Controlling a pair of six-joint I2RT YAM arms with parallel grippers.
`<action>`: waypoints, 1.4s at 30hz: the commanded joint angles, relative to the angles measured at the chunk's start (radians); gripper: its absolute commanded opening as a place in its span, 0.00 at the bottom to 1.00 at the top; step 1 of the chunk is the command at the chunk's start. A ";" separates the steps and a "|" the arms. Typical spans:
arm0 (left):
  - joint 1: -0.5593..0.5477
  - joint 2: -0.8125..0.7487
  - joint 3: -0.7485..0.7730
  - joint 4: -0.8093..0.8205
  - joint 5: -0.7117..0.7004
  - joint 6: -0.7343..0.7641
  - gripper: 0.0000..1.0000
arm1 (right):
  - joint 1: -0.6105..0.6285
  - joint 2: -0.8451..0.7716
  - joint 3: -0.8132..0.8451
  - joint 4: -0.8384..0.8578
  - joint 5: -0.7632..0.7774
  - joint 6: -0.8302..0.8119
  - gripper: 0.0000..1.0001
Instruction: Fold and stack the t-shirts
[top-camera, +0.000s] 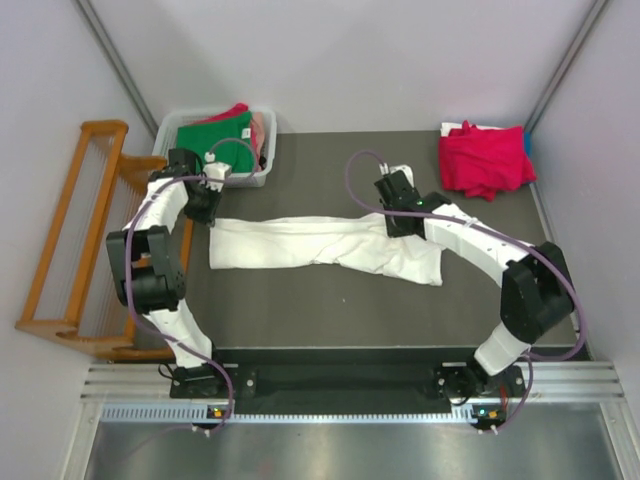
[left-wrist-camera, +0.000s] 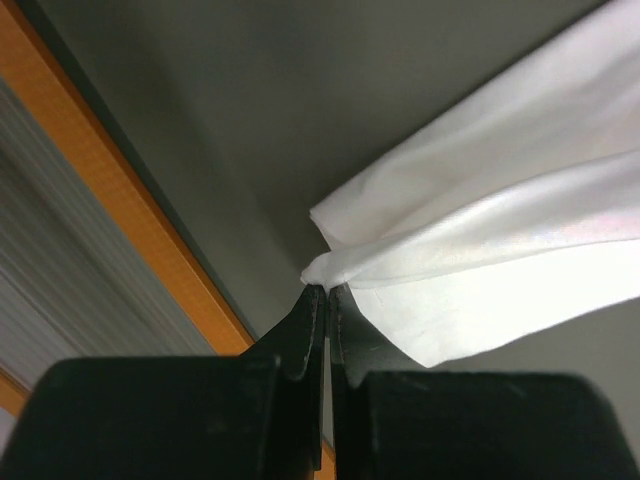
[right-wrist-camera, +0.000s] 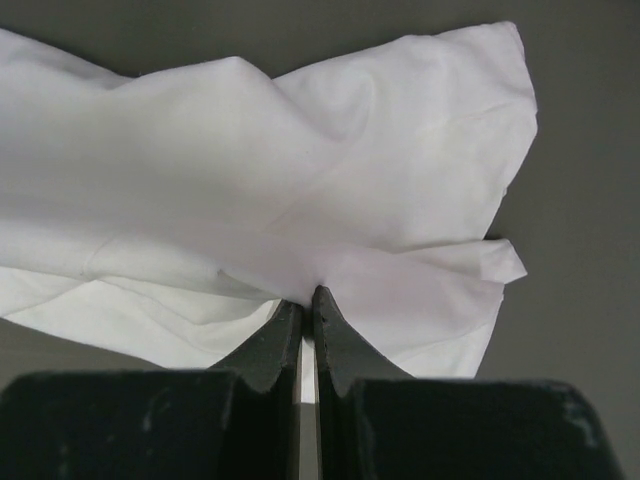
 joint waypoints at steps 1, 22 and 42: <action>0.010 0.054 0.100 0.052 -0.034 -0.001 0.00 | -0.019 0.053 -0.025 0.070 -0.005 0.011 0.00; 0.007 -0.195 -0.114 -0.114 0.112 0.056 0.89 | -0.046 0.111 -0.022 0.182 -0.004 -0.021 0.00; -0.020 -0.288 -0.181 -0.149 0.167 0.045 0.88 | -0.104 0.260 0.230 0.239 0.231 -0.183 0.45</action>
